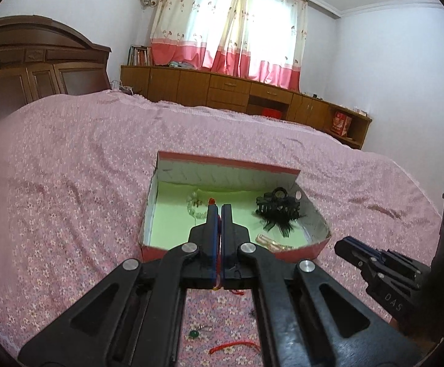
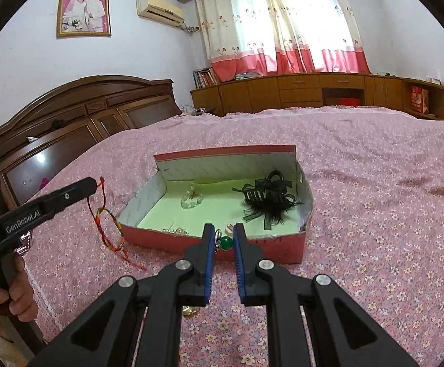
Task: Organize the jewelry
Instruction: 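Grasp red string bracelet with left gripper while right gripper grasps green pendant, then carry bracelet and pendant into the box and open both grippers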
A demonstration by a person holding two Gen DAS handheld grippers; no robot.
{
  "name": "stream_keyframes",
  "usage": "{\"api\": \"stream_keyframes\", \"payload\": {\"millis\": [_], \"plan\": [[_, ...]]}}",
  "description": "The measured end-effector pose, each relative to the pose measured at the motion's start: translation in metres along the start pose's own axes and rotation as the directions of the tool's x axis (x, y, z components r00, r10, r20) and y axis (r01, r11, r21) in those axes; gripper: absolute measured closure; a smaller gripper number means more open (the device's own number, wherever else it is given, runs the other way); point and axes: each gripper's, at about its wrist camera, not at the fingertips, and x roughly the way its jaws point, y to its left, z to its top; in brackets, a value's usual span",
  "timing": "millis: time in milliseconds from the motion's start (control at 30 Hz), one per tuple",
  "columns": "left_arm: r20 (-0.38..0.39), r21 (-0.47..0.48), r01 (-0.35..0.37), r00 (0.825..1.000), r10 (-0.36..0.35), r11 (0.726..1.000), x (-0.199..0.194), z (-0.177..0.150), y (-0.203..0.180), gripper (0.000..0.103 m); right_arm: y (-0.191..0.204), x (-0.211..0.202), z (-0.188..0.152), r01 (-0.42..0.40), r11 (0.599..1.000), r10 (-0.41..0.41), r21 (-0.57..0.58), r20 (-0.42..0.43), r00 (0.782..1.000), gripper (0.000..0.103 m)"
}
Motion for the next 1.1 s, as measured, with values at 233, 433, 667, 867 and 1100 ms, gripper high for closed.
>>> {"api": "stream_keyframes", "payload": {"millis": [233, 433, 667, 867, 1100], "plan": [[0.05, 0.022, -0.006, 0.999, 0.005, 1.0, 0.003, 0.014, -0.002, 0.103, -0.001, 0.004, 0.01, 0.007, 1.0, -0.007, -0.007, 0.026, 1.0, 0.089], [0.083, 0.04, -0.012, 0.996, 0.008, 0.999, 0.015, 0.024, 0.0, 0.103, -0.003, 0.013, 0.022, 0.023, 0.999, -0.022, -0.026, 0.054, 0.998, 0.089], [0.115, 0.044, -0.019, 0.993, 0.014, 0.999, 0.035, 0.038, 0.003, 0.103, -0.008, 0.031, 0.036, 0.044, 0.998, -0.04, -0.045, 0.078, 0.996, 0.089], [0.083, 0.029, -0.036, 0.996, 0.033, 0.999, 0.061, 0.038, 0.012, 0.103, -0.016, 0.054, 0.043, 0.072, 0.996, -0.069, -0.052, 0.061, 0.996, 0.089], [-0.022, 0.019, -0.073, 0.997, 0.074, 0.997, 0.097, 0.017, 0.023, 0.103, -0.029, 0.087, 0.038, 0.098, 0.994, -0.099, -0.044, -0.029, 0.995, 0.089]]}}
